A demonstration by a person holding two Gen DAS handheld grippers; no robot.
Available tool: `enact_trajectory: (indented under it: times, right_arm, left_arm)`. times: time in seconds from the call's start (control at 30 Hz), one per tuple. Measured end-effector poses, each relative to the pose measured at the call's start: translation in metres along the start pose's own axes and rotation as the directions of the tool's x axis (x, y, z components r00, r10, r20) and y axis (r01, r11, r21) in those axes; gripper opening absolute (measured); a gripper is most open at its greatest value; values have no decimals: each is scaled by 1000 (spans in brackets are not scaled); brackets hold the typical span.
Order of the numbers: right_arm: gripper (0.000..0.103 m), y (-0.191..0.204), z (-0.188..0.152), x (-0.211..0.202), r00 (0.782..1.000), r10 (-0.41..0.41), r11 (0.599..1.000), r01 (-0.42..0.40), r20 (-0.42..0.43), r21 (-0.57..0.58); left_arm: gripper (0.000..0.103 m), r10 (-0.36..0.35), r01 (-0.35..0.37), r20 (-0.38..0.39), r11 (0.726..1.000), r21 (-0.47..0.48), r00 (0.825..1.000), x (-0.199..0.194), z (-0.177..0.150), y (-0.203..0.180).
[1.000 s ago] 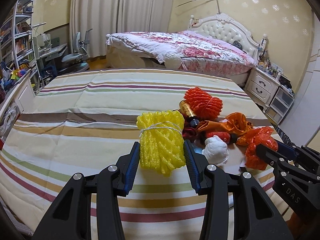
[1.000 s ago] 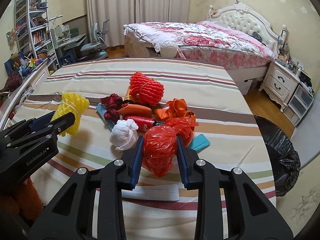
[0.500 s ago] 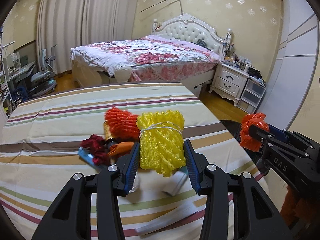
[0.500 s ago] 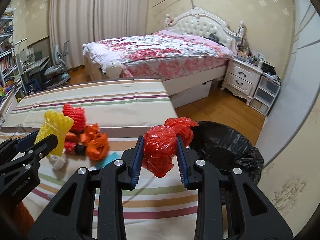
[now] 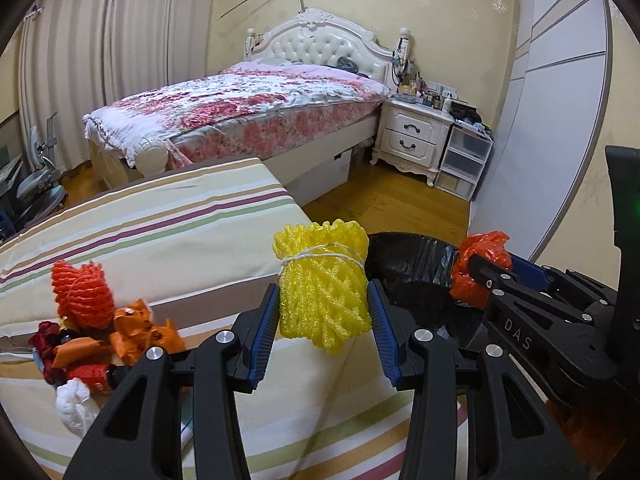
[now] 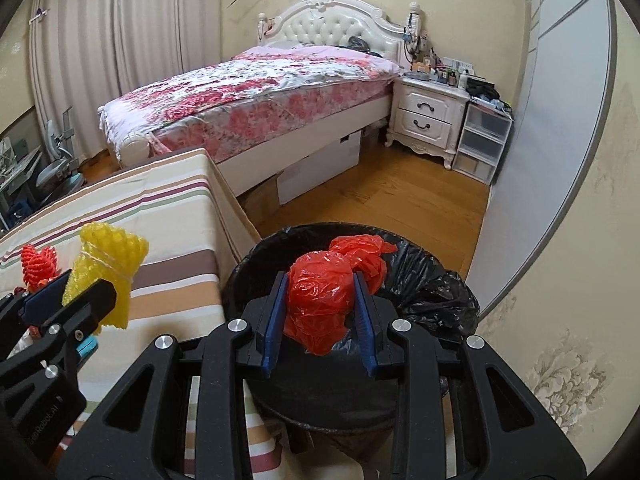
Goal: Collect trash
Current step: 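Open the right gripper dropping the red bag while the left drops the yellow net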
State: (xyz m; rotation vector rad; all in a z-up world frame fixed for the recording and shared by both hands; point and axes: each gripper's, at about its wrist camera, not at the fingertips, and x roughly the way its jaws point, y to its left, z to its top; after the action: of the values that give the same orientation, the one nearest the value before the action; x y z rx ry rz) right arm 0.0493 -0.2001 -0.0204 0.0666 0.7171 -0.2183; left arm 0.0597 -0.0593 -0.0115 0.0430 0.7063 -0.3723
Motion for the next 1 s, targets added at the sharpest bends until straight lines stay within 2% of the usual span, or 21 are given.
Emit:
enact_trajectory:
  times: [0.27,0.4,0.47,0.77,1.0]
  right_arm:
    - [34,-27,5,19,1000,-6,995,8,-14,96]
    - [44,-36,8,23,1000,-19,991,21,-15,130]
    - [44,-39,7,22,999,-31,990,32,-14,135]
    - [49,-50,8,17,999,-53,985,52,1,165]
    - [52,-45,6,9,999,-39,988,39,0,148]
  left_arm:
    - [45,-1,3,-50,999,45,999,42,11,-23]
    - [51,-2,6,-74,998,56,997,54,14,-30]
    - [63,-1,6,-77,998,57,997,56,14,-34]
    - [74,10,-5,-80,998,56,997,59,14,-37]
    - [75,30,-28,-74,999,24,997,44,15,-22]
